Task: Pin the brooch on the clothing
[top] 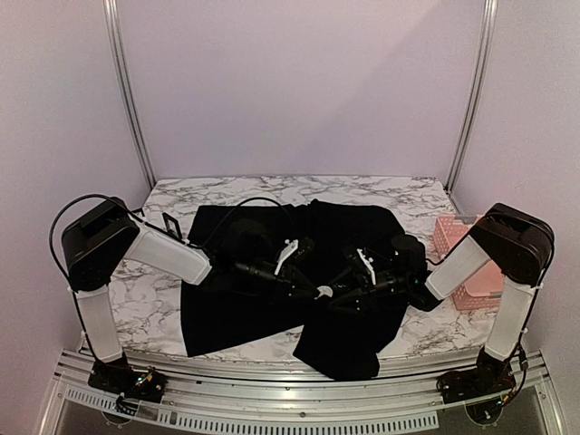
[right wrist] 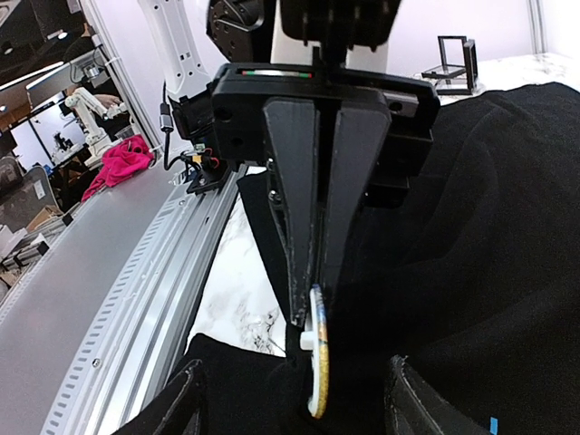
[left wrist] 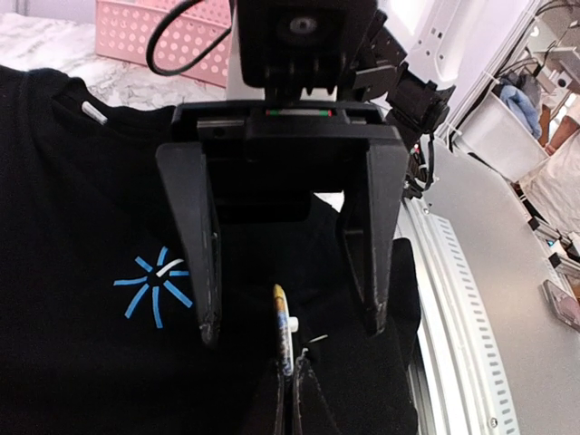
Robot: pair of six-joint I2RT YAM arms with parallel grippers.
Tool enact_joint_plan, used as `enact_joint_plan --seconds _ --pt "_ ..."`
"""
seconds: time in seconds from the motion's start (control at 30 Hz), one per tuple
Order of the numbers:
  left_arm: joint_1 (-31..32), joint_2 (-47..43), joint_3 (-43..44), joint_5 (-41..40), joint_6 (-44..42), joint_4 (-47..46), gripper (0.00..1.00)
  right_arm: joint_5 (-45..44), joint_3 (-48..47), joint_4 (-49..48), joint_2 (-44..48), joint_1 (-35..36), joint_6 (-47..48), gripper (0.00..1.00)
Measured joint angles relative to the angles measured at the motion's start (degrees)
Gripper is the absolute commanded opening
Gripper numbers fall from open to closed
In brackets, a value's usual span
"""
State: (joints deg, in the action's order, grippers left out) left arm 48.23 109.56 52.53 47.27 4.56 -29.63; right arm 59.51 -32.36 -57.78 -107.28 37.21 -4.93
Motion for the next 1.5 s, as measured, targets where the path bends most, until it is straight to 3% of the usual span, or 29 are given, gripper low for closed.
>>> enact_joint_plan --seconds 0.23,0.43,0.87,1.5 --pt "0.2 0.6 0.0 -0.2 1.6 -2.8 0.0 -1.2 -1.1 -0.7 -1.6 0.3 -3.0 0.55" --pt "0.3 0.7 -0.1 -0.4 2.6 -4.1 0.0 -1.8 -3.1 -1.4 -2.7 0.3 -3.7 0.34" --pt "0.4 0.7 -0.2 -1.5 2.5 -4.2 0.0 -0.9 -3.3 -2.7 -3.9 -0.3 -4.3 0.29" --pt "1.6 0.7 -0.6 -7.2 -6.5 -2.4 0.0 2.4 -6.8 1.5 -7.1 -2.0 -9.3 0.22"
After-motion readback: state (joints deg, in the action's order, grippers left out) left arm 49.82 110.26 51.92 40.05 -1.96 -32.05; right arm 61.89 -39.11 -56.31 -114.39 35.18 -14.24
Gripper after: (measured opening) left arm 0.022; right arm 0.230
